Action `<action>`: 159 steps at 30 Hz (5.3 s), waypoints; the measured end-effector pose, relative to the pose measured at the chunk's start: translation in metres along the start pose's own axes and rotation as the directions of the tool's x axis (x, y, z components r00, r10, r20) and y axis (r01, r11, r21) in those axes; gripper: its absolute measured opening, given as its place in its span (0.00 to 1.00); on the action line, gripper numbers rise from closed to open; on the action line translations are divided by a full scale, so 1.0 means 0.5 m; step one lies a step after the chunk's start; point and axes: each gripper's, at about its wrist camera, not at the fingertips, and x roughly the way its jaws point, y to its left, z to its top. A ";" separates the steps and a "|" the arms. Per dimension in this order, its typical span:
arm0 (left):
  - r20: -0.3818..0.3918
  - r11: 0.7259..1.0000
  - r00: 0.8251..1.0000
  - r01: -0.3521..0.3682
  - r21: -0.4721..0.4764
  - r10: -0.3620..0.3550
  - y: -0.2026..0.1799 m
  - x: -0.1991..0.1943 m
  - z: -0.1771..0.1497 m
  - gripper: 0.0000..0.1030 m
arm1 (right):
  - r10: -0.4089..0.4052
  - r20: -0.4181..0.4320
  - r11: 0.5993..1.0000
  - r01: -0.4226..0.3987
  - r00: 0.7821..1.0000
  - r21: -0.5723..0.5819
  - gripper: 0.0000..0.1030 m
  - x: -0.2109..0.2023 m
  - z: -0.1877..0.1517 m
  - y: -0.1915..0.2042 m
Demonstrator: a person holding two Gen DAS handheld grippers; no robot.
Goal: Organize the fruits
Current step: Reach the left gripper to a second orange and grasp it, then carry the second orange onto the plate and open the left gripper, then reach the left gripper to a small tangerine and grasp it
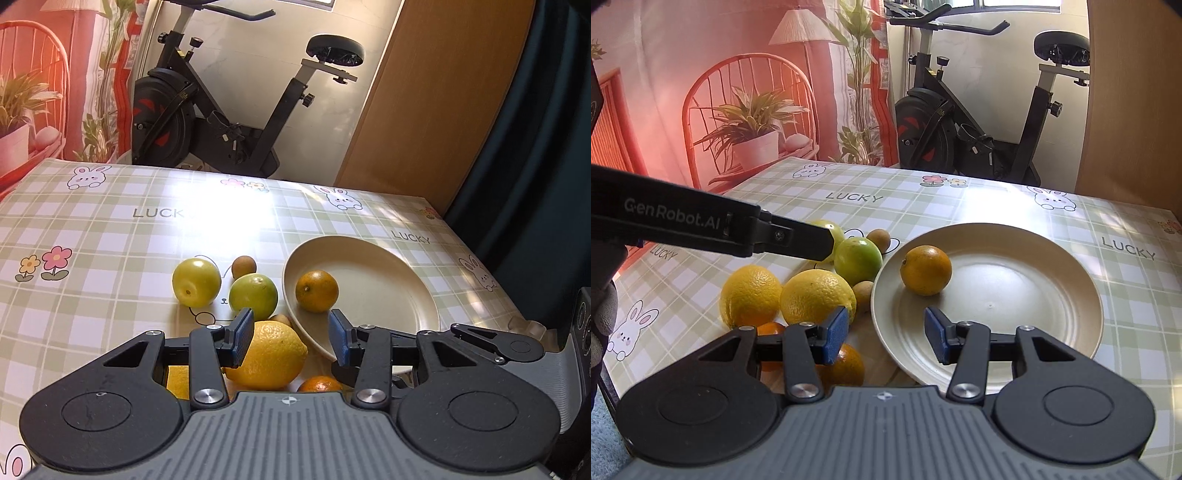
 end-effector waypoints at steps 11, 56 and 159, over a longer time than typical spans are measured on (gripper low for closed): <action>-0.054 0.999 0.998 0.035 -0.002 -0.035 0.004 0.000 -0.041 0.45 | 0.035 -0.024 0.999 -0.035 0.999 -0.020 0.47 -0.018 -0.023 0.023; -0.185 0.993 0.976 0.116 -0.019 -0.118 -0.010 0.076 -0.081 0.40 | 0.070 -0.119 0.997 -0.073 0.990 -0.017 0.44 0.039 -0.053 0.031; -0.062 0.996 0.997 -0.058 -0.063 0.054 0.090 -0.085 -0.071 0.41 | 0.100 -0.074 0.995 -0.100 0.992 0.000 0.44 -0.026 -0.022 0.053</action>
